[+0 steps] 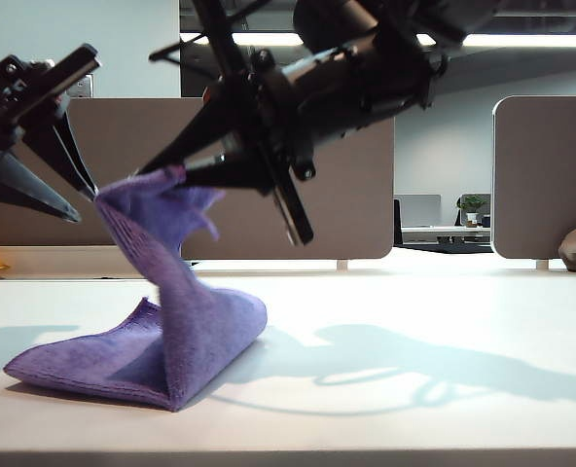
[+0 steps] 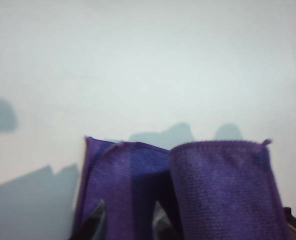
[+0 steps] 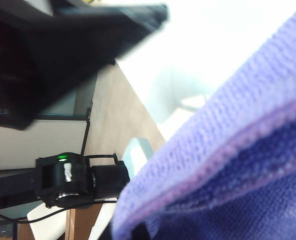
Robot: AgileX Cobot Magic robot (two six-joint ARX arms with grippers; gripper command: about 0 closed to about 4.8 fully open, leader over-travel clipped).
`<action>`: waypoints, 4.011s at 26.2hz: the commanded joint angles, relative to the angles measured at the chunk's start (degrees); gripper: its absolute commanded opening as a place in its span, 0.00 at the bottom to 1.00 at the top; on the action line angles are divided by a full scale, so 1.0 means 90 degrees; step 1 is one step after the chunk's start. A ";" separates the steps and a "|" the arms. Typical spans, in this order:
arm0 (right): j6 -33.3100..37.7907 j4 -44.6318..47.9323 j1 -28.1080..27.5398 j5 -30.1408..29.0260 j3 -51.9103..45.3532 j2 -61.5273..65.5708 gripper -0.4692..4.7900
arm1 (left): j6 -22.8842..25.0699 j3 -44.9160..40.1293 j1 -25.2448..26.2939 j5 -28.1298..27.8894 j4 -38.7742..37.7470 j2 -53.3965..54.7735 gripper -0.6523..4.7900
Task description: Fold the bottom of the cloth upward, then fold it vertically to form a square shape.
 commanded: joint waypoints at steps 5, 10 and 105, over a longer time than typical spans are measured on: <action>0.0172 0.0287 0.0090 -0.0141 0.0155 0.0372 0.09 | 0.0267 0.0015 0.0595 -0.0061 -0.0532 -0.0391 0.34; 0.0192 0.0296 0.0177 -0.0134 0.0398 0.0607 0.09 | 0.0342 0.0015 0.1088 0.0204 -0.0646 -0.0680 0.34; -0.1897 -0.3995 0.0245 0.2414 0.0714 0.0002 0.70 | 0.1258 0.0012 0.0357 0.1574 -0.0646 0.1792 0.32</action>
